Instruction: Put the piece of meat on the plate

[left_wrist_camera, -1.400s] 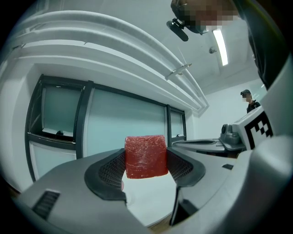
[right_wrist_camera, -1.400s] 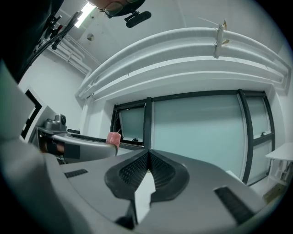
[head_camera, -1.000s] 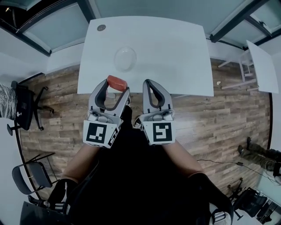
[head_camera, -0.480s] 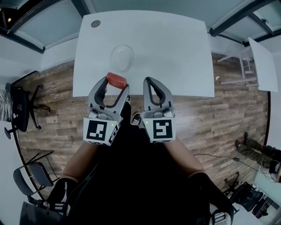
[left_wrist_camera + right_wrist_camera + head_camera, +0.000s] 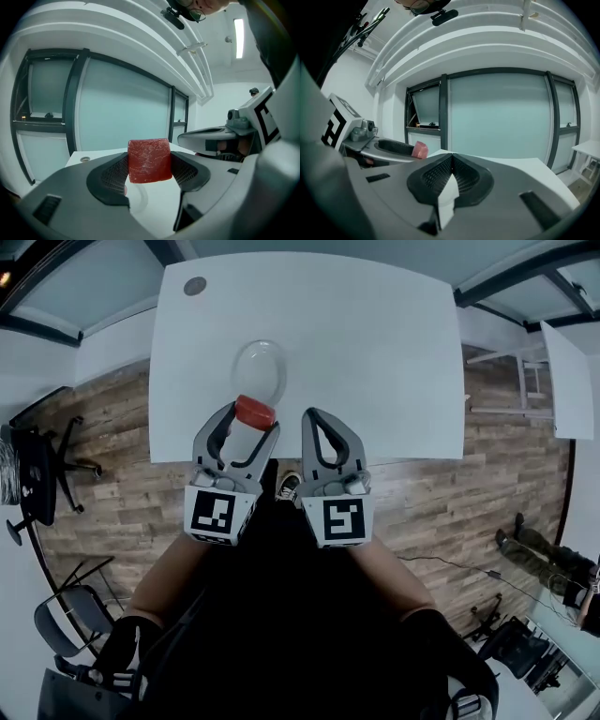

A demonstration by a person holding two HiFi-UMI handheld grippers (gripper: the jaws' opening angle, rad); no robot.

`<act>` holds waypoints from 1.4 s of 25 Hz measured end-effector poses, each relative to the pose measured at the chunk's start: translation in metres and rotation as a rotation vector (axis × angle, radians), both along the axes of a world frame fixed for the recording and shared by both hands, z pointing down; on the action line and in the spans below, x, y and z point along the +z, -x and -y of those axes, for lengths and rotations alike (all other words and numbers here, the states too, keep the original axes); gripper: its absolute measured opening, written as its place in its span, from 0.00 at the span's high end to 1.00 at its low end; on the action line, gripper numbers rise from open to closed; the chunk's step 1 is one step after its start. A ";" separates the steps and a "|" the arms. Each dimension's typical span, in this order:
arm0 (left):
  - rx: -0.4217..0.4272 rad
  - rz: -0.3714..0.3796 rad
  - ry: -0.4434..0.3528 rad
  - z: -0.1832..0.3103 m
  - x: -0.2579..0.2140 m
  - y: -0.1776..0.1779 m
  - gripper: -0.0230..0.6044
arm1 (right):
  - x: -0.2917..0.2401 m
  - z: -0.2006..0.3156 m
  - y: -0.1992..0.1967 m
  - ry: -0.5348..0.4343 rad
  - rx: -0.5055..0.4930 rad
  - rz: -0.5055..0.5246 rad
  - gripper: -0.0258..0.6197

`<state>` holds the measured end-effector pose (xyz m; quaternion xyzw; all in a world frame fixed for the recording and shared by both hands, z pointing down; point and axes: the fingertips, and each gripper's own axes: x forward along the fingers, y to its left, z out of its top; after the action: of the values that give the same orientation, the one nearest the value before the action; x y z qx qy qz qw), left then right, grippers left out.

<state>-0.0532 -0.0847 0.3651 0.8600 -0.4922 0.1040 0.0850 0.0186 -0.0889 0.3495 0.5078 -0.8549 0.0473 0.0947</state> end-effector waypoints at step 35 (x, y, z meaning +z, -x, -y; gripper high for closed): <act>0.263 0.379 0.539 0.078 0.195 0.001 0.52 | 0.130 0.112 -0.005 0.347 0.156 -0.047 0.96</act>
<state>-0.0540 -0.1632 0.5605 0.8282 -0.3391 0.3978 0.2020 0.0235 -0.2008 0.4791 0.5498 -0.7894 0.1893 0.1966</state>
